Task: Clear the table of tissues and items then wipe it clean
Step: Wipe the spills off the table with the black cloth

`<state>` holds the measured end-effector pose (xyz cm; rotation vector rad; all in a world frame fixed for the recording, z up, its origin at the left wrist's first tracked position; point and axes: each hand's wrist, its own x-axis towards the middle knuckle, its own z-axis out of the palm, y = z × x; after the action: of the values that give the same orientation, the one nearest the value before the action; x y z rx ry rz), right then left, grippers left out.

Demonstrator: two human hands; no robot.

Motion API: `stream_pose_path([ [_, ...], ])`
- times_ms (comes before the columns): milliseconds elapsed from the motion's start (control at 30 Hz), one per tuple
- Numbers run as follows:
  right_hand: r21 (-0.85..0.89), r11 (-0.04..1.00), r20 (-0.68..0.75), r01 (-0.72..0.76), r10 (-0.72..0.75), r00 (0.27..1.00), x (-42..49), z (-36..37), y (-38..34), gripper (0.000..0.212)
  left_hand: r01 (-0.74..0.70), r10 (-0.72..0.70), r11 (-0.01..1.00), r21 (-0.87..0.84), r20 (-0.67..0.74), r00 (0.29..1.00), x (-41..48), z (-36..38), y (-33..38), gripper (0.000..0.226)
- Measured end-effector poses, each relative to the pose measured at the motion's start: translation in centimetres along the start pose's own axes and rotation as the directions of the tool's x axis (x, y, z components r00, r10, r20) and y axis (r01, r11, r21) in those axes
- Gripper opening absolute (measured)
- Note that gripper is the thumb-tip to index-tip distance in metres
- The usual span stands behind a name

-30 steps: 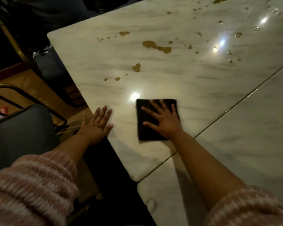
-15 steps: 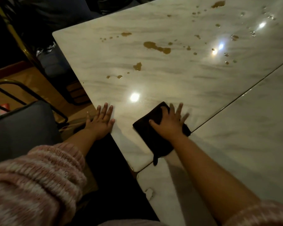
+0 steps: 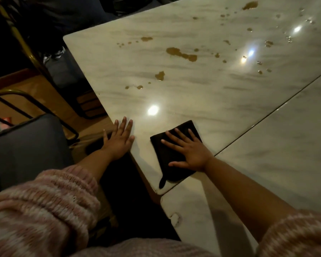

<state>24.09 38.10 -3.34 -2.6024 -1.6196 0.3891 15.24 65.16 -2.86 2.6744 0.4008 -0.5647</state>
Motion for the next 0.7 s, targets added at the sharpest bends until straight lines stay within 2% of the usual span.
stream_pose_path([
  [133, 0.021, 1.000, -0.024, -0.023, 0.024, 0.999, 0.4, 0.5, -2.2, 0.074, -0.045, 0.034, 0.995, -0.088, -0.128, 0.991, -0.5, 1.1, -0.5, 0.057],
  [233, 0.039, 0.992, -0.050, -0.117, 0.119, 0.992, 1.8, 0.8, -3.5, 0.073, -0.095, 0.043, 0.973, -0.210, -0.239, 0.970, -0.6, 1.1, -1.4, 0.064],
  [400, 0.122, 0.953, -0.069, -0.276, 0.285, 0.956, 6.7, 0.3, -5.2, 0.073, -0.035, -0.076, 0.947, -0.318, -0.327, 0.942, 2.9, -1.1, -4.9, 0.064],
  [533, 0.202, 0.897, -0.049, -0.392, 0.409, 0.911, 12.9, -1.1, -5.6, 0.074, -0.008, -0.072, 0.974, -0.228, -0.339, 0.938, 7.7, -4.6, -8.8, 0.065],
  [700, 0.250, 0.824, -0.065, -0.509, 0.538, 0.840, 21.4, -3.0, -4.4, 0.074, -0.086, 0.063, 0.994, -0.068, -0.289, 0.955, 15.1, -10.9, -13.5, 0.066],
])
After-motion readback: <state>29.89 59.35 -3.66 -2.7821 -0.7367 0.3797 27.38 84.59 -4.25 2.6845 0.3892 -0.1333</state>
